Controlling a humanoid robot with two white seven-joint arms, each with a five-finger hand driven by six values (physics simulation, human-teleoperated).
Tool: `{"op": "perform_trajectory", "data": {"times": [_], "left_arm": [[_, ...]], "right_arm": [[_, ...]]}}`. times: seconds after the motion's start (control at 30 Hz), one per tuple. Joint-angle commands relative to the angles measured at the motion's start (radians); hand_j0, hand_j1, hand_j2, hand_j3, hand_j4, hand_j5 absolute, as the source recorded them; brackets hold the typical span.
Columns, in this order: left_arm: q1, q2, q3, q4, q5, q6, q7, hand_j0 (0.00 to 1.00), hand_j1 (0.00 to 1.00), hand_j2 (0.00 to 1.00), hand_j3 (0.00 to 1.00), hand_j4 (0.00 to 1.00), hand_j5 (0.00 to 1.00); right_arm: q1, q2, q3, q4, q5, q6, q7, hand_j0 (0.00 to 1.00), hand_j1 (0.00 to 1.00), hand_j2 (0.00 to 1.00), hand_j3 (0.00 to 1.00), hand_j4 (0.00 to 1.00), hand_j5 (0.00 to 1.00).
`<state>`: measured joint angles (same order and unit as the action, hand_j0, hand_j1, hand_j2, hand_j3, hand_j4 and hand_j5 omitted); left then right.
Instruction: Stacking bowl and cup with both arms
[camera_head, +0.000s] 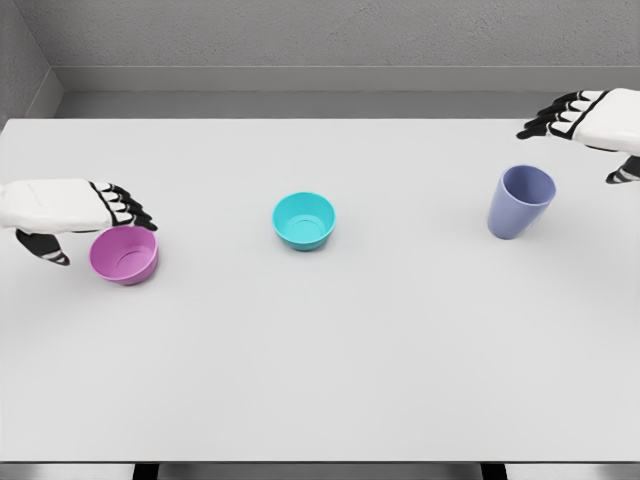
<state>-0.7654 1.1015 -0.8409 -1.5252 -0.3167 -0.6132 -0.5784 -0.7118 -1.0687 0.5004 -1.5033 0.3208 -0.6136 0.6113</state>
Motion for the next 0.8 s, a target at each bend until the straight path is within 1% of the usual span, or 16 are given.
{"op": "perform_trajectory", "data": {"times": [0.0, 0.03, 0.1, 0.17, 0.33, 0.4, 0.5, 0.57, 0.6, 0.63, 0.77], "left_arm": [[0.0, -0.005, -0.001, 0.003, 0.004, 0.002, -0.001, 1.0, 1.0, 1.0, 1.0, 1.0, 1.0], [0.003, -0.006, -0.003, 0.003, 0.004, 0.002, -0.001, 1.0, 1.0, 1.0, 1.0, 1.0, 1.0], [0.003, -0.006, -0.004, 0.019, 0.004, 0.002, -0.001, 1.0, 1.0, 1.0, 1.0, 1.0, 1.0], [0.003, -0.006, -0.006, 0.022, 0.004, 0.002, -0.001, 1.0, 1.0, 1.0, 1.0, 1.0, 1.0], [0.005, -0.025, -0.014, 0.028, 0.002, 0.002, -0.001, 1.0, 1.0, 1.0, 1.0, 1.0, 1.0], [0.005, -0.048, -0.015, 0.063, 0.002, 0.002, -0.003, 1.0, 1.0, 1.0, 1.0, 1.0, 1.0], [0.005, -0.054, -0.015, 0.071, 0.002, 0.002, -0.001, 1.0, 1.0, 1.0, 1.0, 1.0, 1.0], [0.003, -0.058, -0.026, 0.121, 0.002, 0.002, -0.001, 1.0, 1.0, 1.0, 1.0, 1.0, 1.0], [0.003, -0.061, -0.026, 0.132, 0.004, 0.002, -0.001, 1.0, 1.0, 1.0, 1.0, 1.0, 1.0], [0.005, -0.063, -0.027, 0.131, 0.004, 0.002, -0.001, 1.0, 1.0, 1.0, 1.0, 1.0, 1.0], [0.005, -0.077, -0.03, 0.125, 0.004, 0.002, -0.003, 1.0, 1.0, 1.0, 1.0, 1.0, 1.0]], "right_arm": [[0.0, 0.006, 0.001, 0.008, -0.002, 0.003, 0.0, 1.0, 1.0, 1.0, 1.0, 1.0, 1.0], [0.0, 0.01, 0.003, 0.006, 0.012, 0.003, 0.0, 1.0, 1.0, 1.0, 1.0, 1.0, 1.0], [-0.003, 0.042, 0.001, 0.006, 0.103, 0.003, 0.0, 1.0, 1.0, 1.0, 1.0, 1.0, 1.0], [-0.003, 0.042, 0.003, 0.008, 0.13, 0.003, 0.0, 1.0, 1.0, 1.0, 1.0, 1.0, 1.0], [-0.002, 0.044, 0.004, 0.044, 0.133, 0.003, 0.0, 1.0, 1.0, 1.0, 1.0, 1.0, 1.0], [0.014, 0.044, 0.003, 0.046, 0.133, 0.003, 0.0, 1.0, 1.0, 1.0, 1.0, 1.0, 1.0], [0.02, 0.064, 0.006, 0.046, 0.133, 0.003, 0.0, 1.0, 1.0, 1.0, 1.0, 1.0, 1.0], [0.014, 0.075, 0.007, 0.046, 0.133, 0.003, 0.0, 1.0, 1.0, 1.0, 1.0, 1.0, 1.0], [0.014, 0.078, 0.009, 0.046, 0.133, 0.003, 0.0, 1.0, 1.0, 1.0, 1.0, 1.0, 1.0], [0.014, 0.088, 0.01, 0.046, 0.133, 0.003, 0.0, 1.0, 1.0, 1.0, 1.0, 1.0, 1.0], [0.014, 0.096, 0.026, 0.046, 0.133, 0.003, 0.0, 1.0, 1.0, 1.0, 1.0, 1.0, 1.0]]}}
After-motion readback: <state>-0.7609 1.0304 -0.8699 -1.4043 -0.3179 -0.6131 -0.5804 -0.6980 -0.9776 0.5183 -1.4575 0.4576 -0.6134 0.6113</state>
